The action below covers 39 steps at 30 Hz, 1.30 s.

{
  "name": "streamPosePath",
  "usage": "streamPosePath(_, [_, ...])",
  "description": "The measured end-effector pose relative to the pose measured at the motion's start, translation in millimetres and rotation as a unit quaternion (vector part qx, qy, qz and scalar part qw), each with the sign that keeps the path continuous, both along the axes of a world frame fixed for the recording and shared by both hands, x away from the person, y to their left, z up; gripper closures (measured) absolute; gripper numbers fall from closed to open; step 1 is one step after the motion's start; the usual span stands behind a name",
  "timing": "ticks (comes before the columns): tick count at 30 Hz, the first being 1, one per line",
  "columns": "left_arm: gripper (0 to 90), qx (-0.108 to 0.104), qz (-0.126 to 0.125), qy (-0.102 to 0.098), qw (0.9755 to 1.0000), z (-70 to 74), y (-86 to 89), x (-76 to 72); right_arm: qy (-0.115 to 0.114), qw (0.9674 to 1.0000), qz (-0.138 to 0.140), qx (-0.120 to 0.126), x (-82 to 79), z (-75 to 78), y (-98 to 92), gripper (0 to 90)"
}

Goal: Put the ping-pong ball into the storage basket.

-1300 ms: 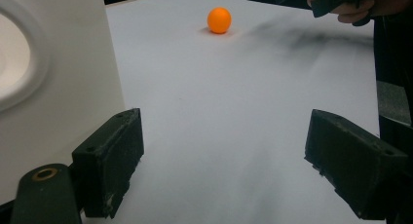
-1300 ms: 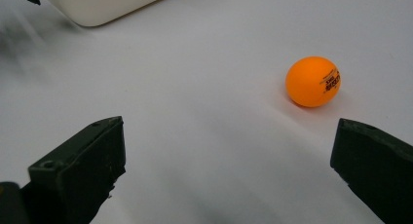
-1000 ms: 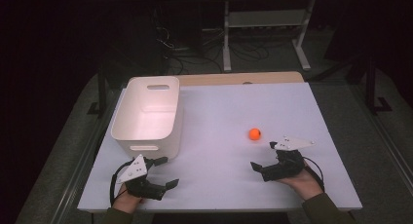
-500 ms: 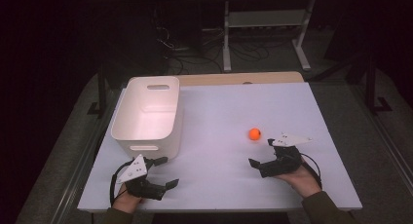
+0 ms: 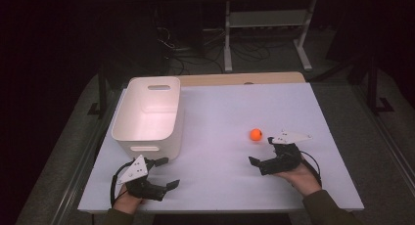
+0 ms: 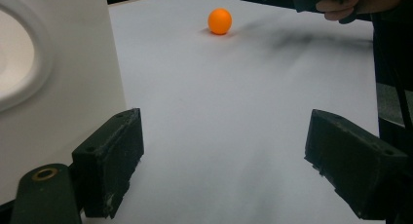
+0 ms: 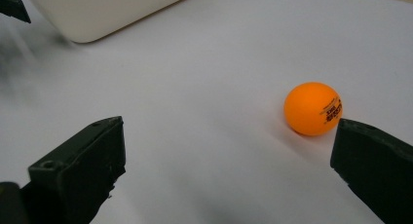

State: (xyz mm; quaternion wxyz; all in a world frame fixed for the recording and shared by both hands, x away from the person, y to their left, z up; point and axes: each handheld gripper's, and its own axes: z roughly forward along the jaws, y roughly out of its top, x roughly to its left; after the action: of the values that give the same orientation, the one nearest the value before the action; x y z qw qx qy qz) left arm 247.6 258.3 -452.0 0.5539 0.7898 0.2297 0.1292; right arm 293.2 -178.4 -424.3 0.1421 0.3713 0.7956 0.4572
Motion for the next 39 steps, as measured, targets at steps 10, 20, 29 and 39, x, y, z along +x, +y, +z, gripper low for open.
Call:
streamPosePath(10, [14.0,0.001,0.0,0.001,1.0,0.1,0.1,0.1,0.0,1.0,0.001,-0.001,5.6,0.7,3.1,0.0])
streamPosePath(20, [14.0,0.001,0.0,0.001,1.0,0.1,0.1,0.2,-0.001,1.0,0.002,-0.003,10.7,1.7,5.3,0.0])
streamPosePath(29, [14.0,0.001,0.0,0.002,1.0,0.1,0.4,0.5,0.0,1.0,0.001,-0.004,16.3,2.0,8.2,0.0])
streamPosePath(39, [14.0,0.0,-0.001,0.002,1.0,0.0,0.4,0.6,-0.002,1.0,0.0,-0.008,25.0,3.2,11.6,0.0])
